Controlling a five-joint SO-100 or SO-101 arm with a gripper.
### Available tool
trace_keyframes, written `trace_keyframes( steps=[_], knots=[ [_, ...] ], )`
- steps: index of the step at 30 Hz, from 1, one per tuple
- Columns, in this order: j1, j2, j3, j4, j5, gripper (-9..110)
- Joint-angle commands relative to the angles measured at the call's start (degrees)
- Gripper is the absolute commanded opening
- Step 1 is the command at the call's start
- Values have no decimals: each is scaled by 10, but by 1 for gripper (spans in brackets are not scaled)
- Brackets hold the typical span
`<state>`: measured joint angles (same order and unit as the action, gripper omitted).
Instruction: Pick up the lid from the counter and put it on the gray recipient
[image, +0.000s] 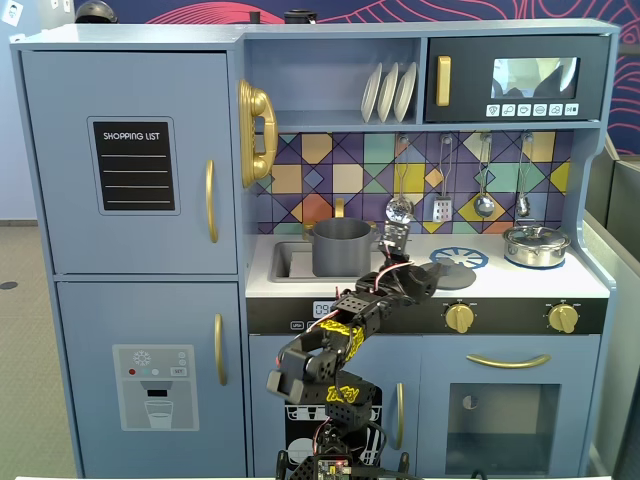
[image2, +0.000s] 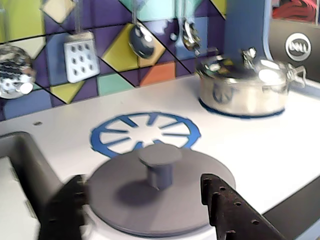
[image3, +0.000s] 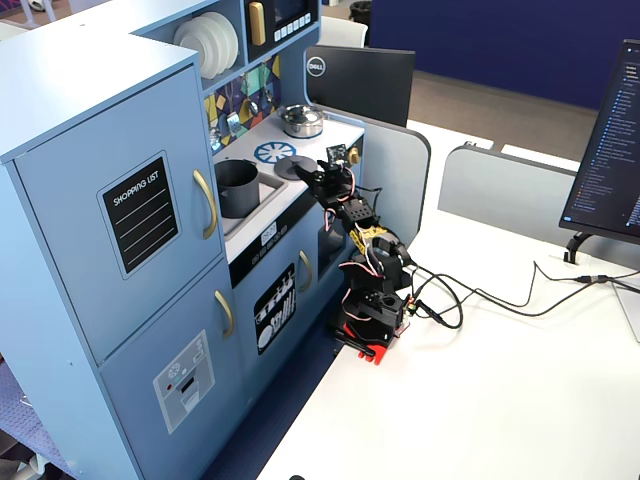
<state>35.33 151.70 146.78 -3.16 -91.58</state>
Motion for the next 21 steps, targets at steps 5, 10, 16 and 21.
trace_keyframes(
  steps=[5,10,16,21],
  knots=[
    [16,-106,-43,-69,14,30],
    [23,-185,-87,-94,9,29],
    [25,-264,-143,-117,-1,29],
    [19,-323,-192,-127,-6,28]
  ],
)
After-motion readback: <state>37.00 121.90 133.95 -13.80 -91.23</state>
